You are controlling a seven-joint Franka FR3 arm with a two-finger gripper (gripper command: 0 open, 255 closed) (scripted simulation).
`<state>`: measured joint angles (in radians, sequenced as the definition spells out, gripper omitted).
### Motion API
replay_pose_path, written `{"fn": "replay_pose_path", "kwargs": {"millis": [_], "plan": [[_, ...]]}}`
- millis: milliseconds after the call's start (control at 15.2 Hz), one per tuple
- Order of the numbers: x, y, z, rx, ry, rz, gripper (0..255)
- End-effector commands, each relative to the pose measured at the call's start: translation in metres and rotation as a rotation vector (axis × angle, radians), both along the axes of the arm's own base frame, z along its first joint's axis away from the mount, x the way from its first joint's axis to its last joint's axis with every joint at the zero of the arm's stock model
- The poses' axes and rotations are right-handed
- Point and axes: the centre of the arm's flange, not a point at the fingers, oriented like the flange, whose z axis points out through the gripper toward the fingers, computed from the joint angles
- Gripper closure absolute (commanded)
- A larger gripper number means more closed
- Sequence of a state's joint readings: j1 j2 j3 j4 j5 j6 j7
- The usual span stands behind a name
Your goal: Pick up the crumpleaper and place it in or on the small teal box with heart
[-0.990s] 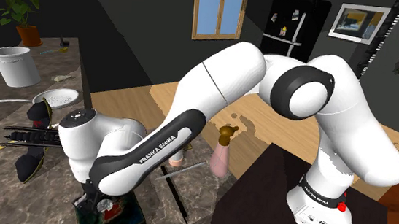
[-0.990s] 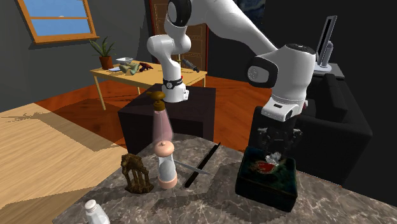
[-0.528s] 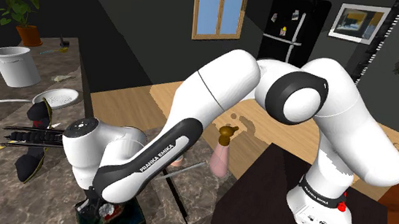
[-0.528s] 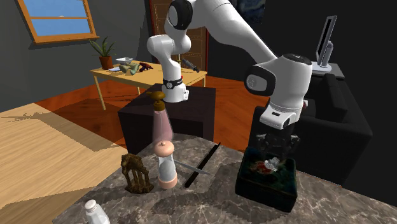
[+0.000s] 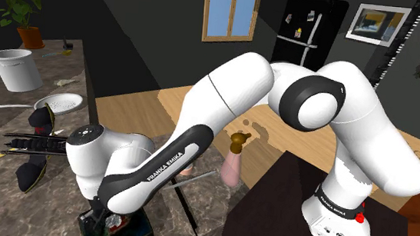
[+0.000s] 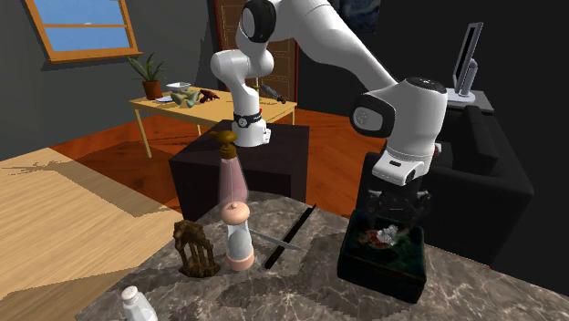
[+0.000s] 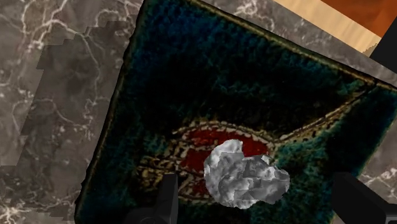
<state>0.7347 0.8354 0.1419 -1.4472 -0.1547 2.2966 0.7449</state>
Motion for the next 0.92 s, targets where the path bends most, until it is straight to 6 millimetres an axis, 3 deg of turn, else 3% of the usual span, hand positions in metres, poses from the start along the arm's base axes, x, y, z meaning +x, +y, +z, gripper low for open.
{"fn": "replay_pose_path", "kwargs": {"millis": [0, 66, 330, 858], "plan": [[0.000, 0.000, 0.000, 0.000, 0.000, 0.000, 0], [0.000, 0.000, 0.000, 0.000, 0.000, 0.000, 0], [-0.001, -0.001, 0.050, 0.000, 0.000, 0.000, 0], [-0.001, -0.001, 0.050, 0.000, 0.000, 0.000, 0]]}}
